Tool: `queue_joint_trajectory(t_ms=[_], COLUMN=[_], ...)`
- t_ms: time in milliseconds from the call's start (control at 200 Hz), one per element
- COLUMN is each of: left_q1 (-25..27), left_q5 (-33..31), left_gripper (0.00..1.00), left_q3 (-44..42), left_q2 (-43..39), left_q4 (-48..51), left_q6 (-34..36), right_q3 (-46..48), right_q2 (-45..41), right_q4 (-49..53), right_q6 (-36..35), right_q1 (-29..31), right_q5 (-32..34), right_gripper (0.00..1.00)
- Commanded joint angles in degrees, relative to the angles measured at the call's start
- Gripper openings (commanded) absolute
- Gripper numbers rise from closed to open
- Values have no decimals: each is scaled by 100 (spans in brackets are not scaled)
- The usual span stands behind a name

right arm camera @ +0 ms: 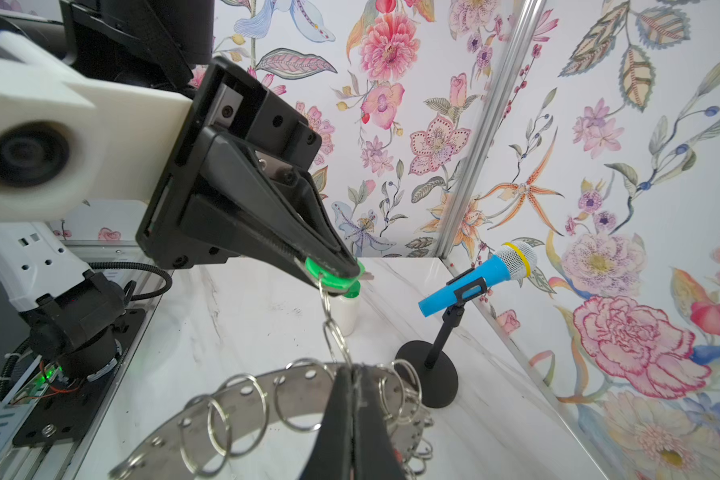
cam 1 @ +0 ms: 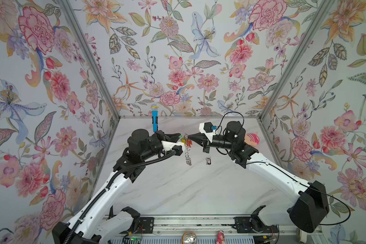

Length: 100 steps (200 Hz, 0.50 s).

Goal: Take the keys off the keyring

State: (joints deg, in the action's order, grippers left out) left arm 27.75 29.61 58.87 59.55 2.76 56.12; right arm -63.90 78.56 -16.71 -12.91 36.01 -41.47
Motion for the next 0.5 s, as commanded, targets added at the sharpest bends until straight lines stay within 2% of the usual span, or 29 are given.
queue_joint_trajectory(t_ms=[0,225,335,495], left_q1=[-110,-111,-112,-109], left_q5=[-27,54,64,65], left_gripper=[0,0,0,0], left_q3=[-67,-77,-95,-117], left_q2=[-139,-47,-7,30], left_q4=[-145,-33,15,4], left_q6=[-124,-91,-63,-11], right_q3=[162,273,297,290], right_q2=[-243,-280,-272,-177], right_q4=[-563,-1016,-1184,-1459], right_q6=[254,466,548,801], right_q1=[-8,73,294,369], right_q5=[503,783,919,764], right_gripper=[0,0,0,0])
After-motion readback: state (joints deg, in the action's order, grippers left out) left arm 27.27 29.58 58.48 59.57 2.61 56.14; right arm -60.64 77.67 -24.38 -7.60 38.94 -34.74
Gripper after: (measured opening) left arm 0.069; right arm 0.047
